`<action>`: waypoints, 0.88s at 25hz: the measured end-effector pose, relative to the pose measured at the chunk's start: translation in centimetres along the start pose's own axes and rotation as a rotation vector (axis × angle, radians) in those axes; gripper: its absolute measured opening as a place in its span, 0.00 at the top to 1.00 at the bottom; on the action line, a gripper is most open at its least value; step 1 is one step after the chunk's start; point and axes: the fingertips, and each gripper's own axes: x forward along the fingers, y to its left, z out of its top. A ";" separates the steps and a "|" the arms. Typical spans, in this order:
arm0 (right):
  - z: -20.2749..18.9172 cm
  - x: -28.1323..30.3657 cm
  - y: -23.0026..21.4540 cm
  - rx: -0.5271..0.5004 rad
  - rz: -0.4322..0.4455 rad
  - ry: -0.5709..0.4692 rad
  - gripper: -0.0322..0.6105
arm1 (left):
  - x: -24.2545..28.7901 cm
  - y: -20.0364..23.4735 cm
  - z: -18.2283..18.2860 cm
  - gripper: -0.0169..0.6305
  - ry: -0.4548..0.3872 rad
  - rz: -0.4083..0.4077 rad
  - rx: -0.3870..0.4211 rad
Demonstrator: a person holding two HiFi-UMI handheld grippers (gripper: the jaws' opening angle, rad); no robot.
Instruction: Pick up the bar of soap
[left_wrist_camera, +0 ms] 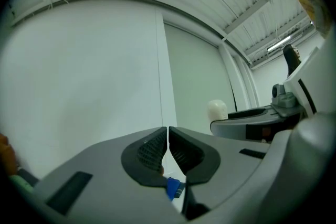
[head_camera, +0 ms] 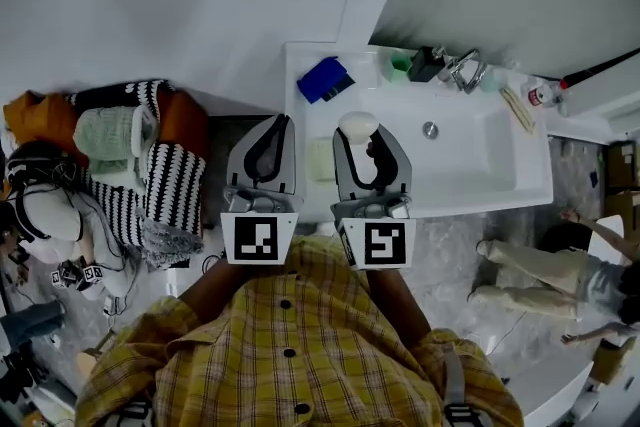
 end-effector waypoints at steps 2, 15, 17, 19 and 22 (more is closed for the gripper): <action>-0.5 0.0 0.0 -0.013 0.006 0.011 0.66 | 0.0 0.1 -0.1 0.94 0.003 0.001 0.007; -1.1 -0.2 -0.3 -0.002 -0.012 0.037 0.66 | -0.1 -0.2 -0.3 0.94 0.009 -0.010 -0.004; -1.2 -0.3 -0.5 0.003 -0.016 0.037 0.66 | -0.1 -0.4 -0.4 0.94 0.010 -0.010 -0.006; -1.3 -0.3 -0.6 0.012 -0.022 0.039 0.66 | 0.0 -0.4 -0.5 0.94 0.012 -0.008 -0.003; -1.5 -0.3 -0.9 0.012 -0.022 0.042 0.66 | 0.1 -0.3 -0.7 0.94 0.023 -0.008 0.009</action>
